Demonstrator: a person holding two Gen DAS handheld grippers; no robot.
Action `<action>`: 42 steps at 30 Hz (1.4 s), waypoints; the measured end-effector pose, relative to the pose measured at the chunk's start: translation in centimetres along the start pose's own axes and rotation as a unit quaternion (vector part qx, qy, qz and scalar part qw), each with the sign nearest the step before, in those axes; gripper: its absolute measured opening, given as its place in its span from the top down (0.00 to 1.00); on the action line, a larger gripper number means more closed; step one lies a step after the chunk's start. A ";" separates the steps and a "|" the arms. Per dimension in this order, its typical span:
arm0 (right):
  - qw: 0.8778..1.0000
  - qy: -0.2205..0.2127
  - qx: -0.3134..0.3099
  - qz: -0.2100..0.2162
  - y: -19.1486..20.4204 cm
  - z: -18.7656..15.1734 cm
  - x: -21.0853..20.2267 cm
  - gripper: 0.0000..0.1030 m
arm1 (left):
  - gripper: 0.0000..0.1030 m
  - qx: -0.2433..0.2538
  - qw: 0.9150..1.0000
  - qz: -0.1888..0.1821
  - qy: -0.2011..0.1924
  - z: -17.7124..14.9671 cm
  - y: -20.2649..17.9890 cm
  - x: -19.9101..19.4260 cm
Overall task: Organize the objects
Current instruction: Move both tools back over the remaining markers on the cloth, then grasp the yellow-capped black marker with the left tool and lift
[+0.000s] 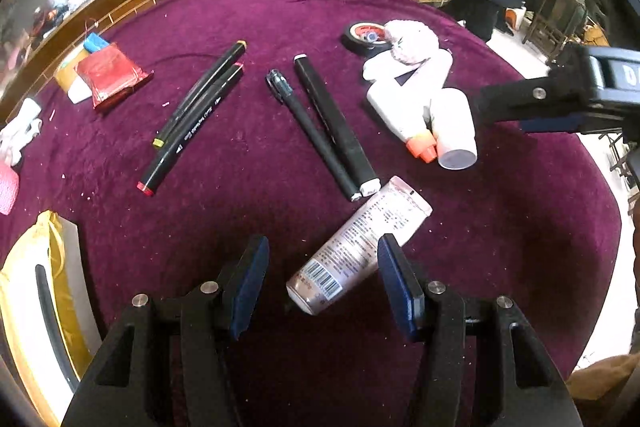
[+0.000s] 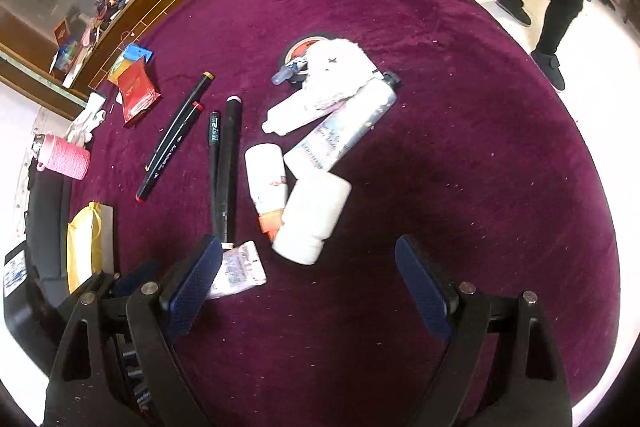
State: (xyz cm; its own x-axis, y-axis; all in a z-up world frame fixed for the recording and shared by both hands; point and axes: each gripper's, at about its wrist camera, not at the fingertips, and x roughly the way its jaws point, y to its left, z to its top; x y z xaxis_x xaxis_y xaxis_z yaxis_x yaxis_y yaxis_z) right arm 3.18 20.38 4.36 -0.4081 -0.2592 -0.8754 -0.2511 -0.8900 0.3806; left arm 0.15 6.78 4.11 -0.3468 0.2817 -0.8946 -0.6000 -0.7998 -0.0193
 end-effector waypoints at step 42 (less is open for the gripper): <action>1.000 0.018 0.000 0.015 -4.9 2.0 0.8 0.14 | 0.74 -0.160 0.987 0.007 0.026 8.9 11.4 6.7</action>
State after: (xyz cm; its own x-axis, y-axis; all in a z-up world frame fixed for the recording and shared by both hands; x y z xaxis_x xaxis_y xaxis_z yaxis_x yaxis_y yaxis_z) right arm 2.32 25.30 2.37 -0.3830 -0.2995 -0.8738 -0.2387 -0.8818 0.4068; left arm -15.41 4.22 1.85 -0.3105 0.2490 -0.9174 -0.3342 -0.9321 -0.1398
